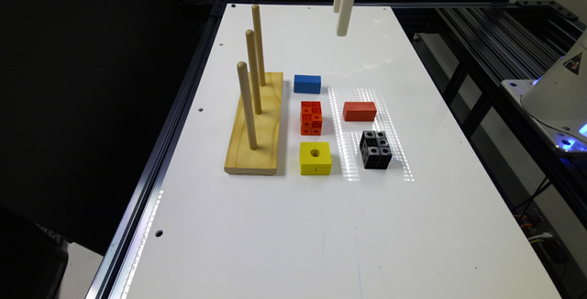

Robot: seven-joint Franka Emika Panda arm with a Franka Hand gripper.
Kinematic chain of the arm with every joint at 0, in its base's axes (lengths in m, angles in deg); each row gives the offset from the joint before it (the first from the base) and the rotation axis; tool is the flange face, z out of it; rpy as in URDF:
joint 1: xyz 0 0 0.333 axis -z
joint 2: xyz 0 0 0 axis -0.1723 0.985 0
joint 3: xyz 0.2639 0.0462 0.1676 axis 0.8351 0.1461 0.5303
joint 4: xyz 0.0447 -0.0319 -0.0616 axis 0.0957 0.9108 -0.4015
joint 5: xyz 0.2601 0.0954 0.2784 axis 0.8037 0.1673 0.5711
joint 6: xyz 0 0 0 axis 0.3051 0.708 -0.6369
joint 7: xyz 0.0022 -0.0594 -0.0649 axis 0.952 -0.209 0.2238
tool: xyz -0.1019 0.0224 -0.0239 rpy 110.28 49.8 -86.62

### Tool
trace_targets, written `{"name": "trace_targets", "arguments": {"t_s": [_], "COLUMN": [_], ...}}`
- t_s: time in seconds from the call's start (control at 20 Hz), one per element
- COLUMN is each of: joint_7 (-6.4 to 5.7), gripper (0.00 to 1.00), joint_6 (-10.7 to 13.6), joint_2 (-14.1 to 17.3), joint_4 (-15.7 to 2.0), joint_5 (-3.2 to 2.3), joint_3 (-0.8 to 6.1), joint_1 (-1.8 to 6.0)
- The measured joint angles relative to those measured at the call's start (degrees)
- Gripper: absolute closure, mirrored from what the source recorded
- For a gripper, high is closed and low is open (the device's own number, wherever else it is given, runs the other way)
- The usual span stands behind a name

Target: Pick up narrow blue stick.

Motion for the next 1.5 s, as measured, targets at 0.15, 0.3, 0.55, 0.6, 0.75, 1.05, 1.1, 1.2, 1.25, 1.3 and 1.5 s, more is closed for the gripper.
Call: {"name": "trace_targets", "arguments": {"t_s": [0.15, 0.3, 0.55, 0.6, 0.75, 1.05, 1.1, 1.2, 1.25, 1.3, 1.5], "joint_7": [0.06, 0.07, 0.08, 0.08, 0.08, 0.09, 0.09, 0.09, 0.09, 0.09, 0.09], "gripper": [0.00, 0.00, 0.00, 0.00, 0.00, 0.00, 0.00, 0.00, 0.00, 0.00, 0.00], "joint_6": [0.0, -0.2, -2.9, -3.4, -4.1, -6.4, -7.3, -8.7, -9.1, -9.4, -9.5], "joint_2": [1.0, 1.9, 5.0, 5.5, 6.3, 9.1, 9.9, 11.3, 11.7, 12.0, 12.1], "joint_4": [-0.85, -0.88, -0.90, -0.91, -1.00, -0.98, -0.98, -1.00, -1.01, -1.01, -1.56], "joint_5": [0.00, 0.00, 0.00, 0.00, 0.00, 0.00, 0.00, 0.00, 0.00, 0.00, 0.00], "joint_3": [0.00, 0.01, 0.02, 0.02, 0.02, 0.02, 0.02, 0.02, 0.02, 0.03, 0.29], "joint_1": [0.04, 0.04, 0.05, 0.05, 0.05, 0.05, 0.05, 0.05, 0.05, 0.05, 0.03]}}
